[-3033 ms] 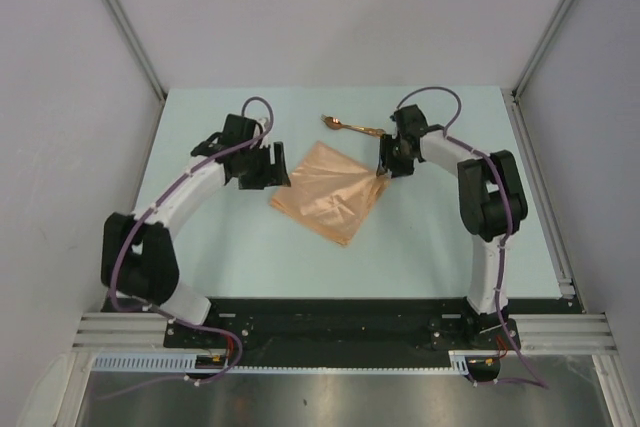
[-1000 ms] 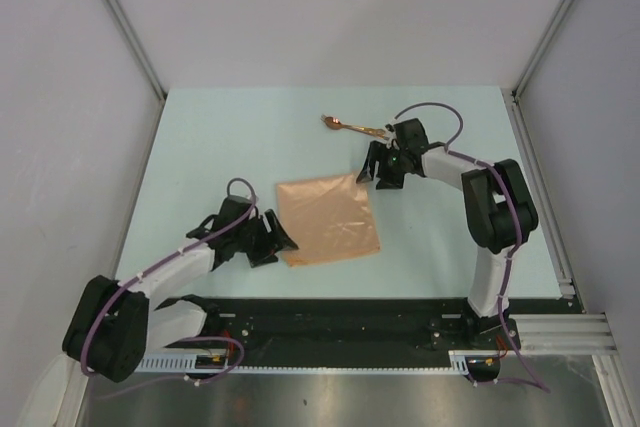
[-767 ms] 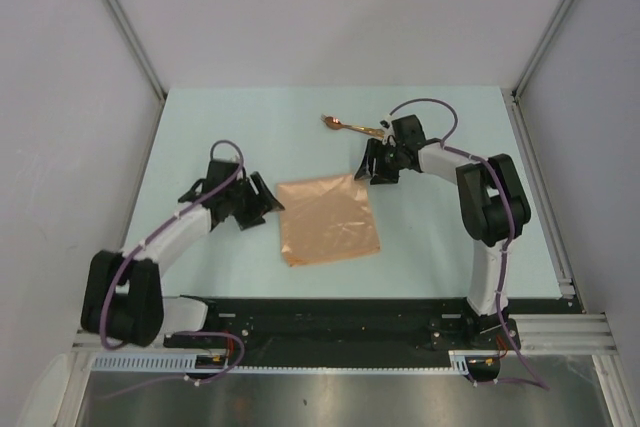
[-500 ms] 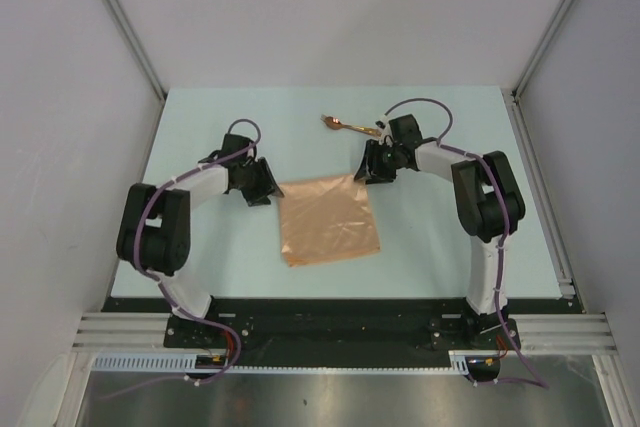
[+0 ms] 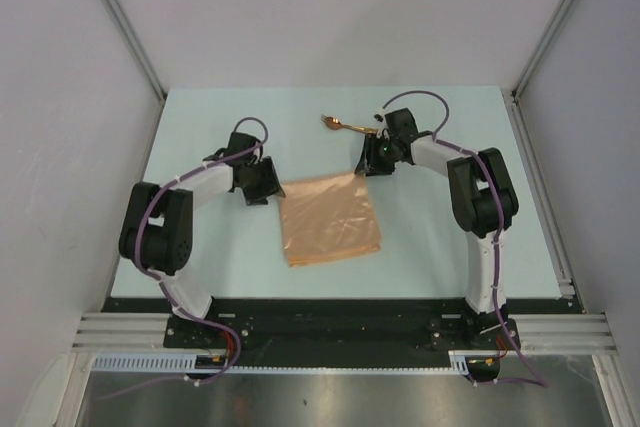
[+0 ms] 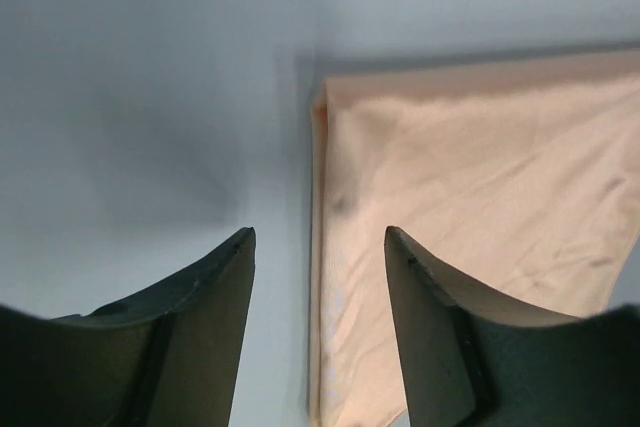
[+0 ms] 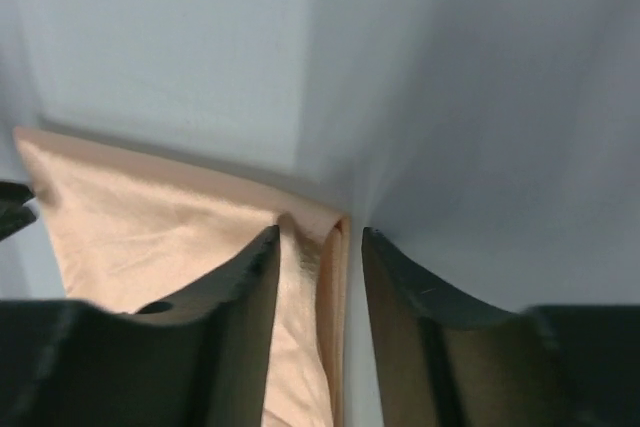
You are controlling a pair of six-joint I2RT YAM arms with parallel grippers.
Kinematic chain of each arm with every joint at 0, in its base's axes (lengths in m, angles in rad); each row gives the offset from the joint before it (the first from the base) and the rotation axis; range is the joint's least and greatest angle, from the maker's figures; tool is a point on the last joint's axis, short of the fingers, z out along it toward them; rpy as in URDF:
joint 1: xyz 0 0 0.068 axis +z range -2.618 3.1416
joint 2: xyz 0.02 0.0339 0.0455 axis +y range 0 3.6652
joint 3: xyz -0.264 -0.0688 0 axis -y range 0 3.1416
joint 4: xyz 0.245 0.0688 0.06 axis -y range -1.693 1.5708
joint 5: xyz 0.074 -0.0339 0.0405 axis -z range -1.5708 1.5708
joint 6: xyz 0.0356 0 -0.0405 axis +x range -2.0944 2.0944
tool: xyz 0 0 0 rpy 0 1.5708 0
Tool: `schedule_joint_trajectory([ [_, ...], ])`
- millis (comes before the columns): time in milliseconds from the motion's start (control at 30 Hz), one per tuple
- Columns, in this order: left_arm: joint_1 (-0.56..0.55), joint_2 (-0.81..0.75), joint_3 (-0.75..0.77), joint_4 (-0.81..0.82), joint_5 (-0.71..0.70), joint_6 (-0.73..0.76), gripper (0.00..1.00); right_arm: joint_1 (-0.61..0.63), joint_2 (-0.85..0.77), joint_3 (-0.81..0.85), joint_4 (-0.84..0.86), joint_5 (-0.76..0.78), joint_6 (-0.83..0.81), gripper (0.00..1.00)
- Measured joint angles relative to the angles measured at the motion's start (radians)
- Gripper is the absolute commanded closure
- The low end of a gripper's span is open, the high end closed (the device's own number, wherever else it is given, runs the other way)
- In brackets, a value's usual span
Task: Fold the napkin into a case and place the utensils inside
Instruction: Smooth out the square-folded napkin at the center of the board.
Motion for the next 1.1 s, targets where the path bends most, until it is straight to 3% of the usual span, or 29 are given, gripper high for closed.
schedule_joint_trajectory([
  [200, -0.078, -0.303, -0.162, -0.055, -0.049, 0.016, 0.41, 0.045, -0.082, -0.006, -0.108, 0.117, -0.034, 0.22],
  [367, -0.097, -0.568, -0.311, -0.083, -0.043, -0.003, 0.49, 0.149, -0.257, -0.101, -0.178, 0.23, -0.026, 0.22],
  [467, -0.097, -0.664, -0.382, -0.103, -0.044, -0.028, 0.5, 0.256, -0.323, -0.128, -0.162, 0.217, 0.008, 0.29],
  [633, -0.097, -0.763, -0.41, -0.138, -0.062, -0.06, 0.48, 0.432, -0.298, -0.191, 0.053, 0.019, 0.153, 0.44],
  [667, -0.097, -0.781, -0.41, -0.143, -0.071, -0.065, 0.48, 0.454, -0.278, -0.194, 0.093, -0.015, 0.18, 0.48],
  [700, -0.097, -0.798, -0.41, -0.149, -0.077, -0.071, 0.48, 0.48, -0.245, -0.195, 0.145, -0.056, 0.211, 0.6],
  [767, -0.097, -0.827, -0.41, -0.157, -0.086, -0.074, 0.48, 0.516, -0.178, -0.196, 0.24, -0.121, 0.27, 0.68],
  [1100, -0.097, -0.852, -0.419, -0.159, -0.088, -0.08, 0.48, 0.586, -0.08, -0.287, 0.435, -0.229, 0.394, 0.78],
])
